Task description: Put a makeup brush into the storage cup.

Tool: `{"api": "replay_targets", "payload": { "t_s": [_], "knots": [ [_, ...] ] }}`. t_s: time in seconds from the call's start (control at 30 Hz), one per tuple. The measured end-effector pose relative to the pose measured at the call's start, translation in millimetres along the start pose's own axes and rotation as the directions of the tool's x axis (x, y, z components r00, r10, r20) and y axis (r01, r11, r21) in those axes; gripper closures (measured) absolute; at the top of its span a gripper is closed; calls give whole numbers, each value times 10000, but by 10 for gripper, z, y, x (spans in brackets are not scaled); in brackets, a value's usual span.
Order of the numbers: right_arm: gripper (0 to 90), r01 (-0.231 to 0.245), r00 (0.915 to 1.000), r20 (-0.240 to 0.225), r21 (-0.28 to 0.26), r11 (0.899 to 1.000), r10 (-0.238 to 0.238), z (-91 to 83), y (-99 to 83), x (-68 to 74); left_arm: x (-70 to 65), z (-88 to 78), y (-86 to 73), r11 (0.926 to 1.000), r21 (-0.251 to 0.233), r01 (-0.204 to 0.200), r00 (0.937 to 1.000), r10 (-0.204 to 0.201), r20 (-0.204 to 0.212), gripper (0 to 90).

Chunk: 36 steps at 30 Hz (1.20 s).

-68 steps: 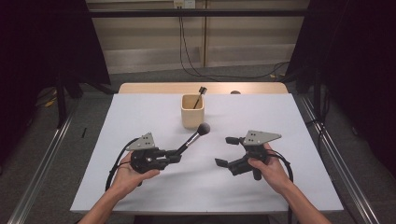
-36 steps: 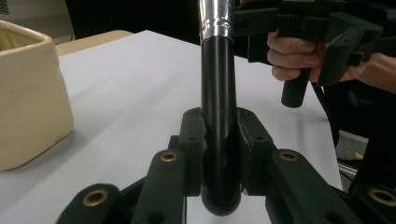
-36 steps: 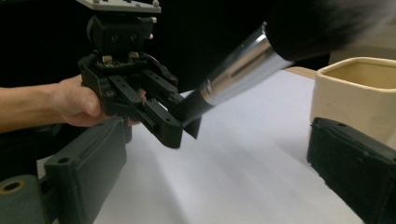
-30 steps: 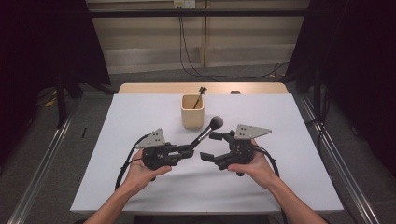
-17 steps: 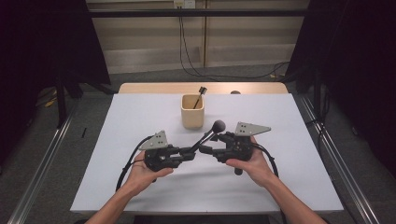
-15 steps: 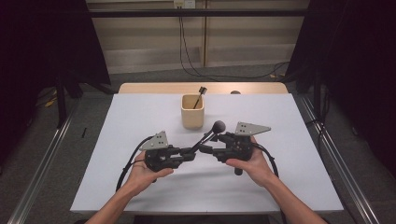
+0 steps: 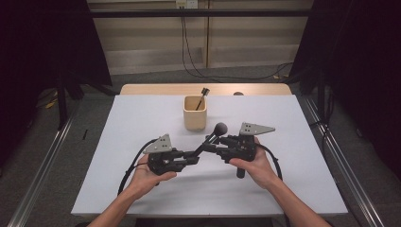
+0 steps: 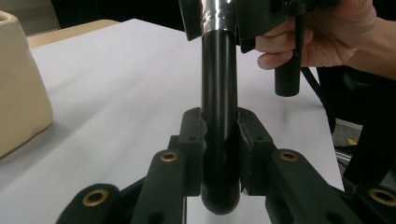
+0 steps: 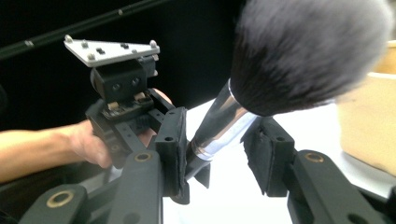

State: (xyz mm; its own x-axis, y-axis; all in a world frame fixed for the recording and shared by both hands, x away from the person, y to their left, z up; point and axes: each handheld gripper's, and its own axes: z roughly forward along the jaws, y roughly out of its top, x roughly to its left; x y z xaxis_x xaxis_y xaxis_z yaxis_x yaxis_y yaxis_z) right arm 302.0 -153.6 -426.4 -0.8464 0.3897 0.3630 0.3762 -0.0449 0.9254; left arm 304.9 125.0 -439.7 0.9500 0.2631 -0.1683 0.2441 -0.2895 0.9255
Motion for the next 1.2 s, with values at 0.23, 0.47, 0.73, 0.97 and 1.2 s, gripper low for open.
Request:
{"api": "replay_targets", "payload": {
  "t_s": [0.23,0.47,0.73,0.97,1.2],
  "knots": [
    [658,-220,9995,-226,-138,9997,216,-11,-2,-16,-26,0,6,9998,47,-175,9998,176,-113,746],
    [703,-303,9978,-603,-188,9994,291,6,11,9,-42,37,-17,9997,184,-178,9998,179,-30,739],
    [707,-205,9977,-651,-175,9996,193,-7,26,12,-38,34,-13,10000,61,43,9999,-42,-159,718],
    [708,-107,9991,-422,-254,9996,97,-56,62,-18,-33,4,3,9998,-125,155,9994,-159,-320,635],
    [709,-41,9994,-331,49,10000,43,-148,109,-70,-1,-91,28,9983,-467,335,9971,-366,-667,562]
  ]
}}
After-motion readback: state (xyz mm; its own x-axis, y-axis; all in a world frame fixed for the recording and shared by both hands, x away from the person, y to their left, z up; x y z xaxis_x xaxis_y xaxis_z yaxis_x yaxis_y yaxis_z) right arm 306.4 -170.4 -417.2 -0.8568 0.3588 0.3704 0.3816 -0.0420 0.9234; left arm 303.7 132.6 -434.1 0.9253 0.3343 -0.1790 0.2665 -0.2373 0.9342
